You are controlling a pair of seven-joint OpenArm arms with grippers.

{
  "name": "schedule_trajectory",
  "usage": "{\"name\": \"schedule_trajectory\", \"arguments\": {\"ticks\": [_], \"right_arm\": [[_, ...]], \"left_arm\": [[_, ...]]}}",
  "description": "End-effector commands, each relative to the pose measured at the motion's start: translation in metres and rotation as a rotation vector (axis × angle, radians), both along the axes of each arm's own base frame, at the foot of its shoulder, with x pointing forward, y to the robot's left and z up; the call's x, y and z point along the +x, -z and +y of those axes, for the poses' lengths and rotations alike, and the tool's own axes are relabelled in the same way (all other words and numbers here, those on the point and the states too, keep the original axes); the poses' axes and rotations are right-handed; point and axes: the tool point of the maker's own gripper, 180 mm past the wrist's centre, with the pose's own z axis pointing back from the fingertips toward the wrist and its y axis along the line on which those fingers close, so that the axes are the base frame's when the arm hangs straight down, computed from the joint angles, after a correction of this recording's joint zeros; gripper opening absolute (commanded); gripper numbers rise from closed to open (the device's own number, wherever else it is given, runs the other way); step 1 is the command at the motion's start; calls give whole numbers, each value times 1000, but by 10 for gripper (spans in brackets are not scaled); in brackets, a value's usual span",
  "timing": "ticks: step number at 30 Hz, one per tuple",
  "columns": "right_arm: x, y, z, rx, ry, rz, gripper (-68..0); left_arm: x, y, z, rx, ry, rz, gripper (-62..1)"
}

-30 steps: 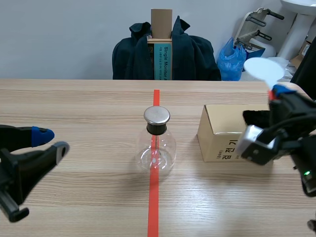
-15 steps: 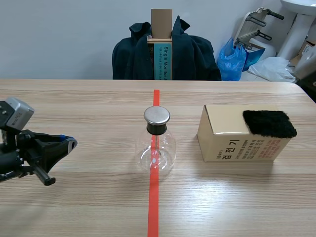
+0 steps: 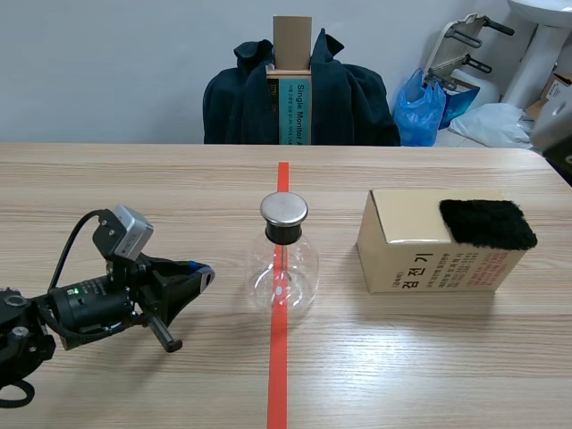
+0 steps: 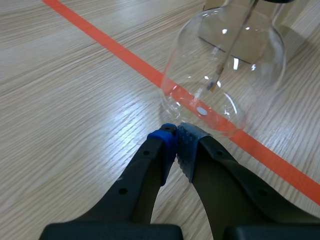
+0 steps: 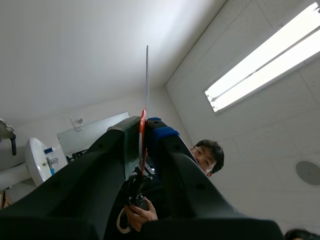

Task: Do the electroscope experiment.

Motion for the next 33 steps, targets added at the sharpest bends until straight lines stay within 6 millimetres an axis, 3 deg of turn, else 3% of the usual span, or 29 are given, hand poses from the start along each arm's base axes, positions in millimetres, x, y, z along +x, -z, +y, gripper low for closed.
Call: {"name": "schedule_trajectory", "arguments": {"ticks": [1,9,16,26,33], "right_arm": [[4,0,6,-1,-30,18,-667],[23,33,54,6,-191,178,-667],[30,95,101,-47,-310,323,-668],[26,162,117,-99,-359,452,-668],[26,167,121,-101,-377,462,-668]], "left_arm": [[4,-13,-7,-31,13,-44,-579],[0,-14,-16,-47,39,-67,-579],[-2,-11,-17,-26,57,-71,-579],[-4,-10,-18,-13,67,-72,-579],[-3,-9,-17,-9,66,-74,-579]]}}
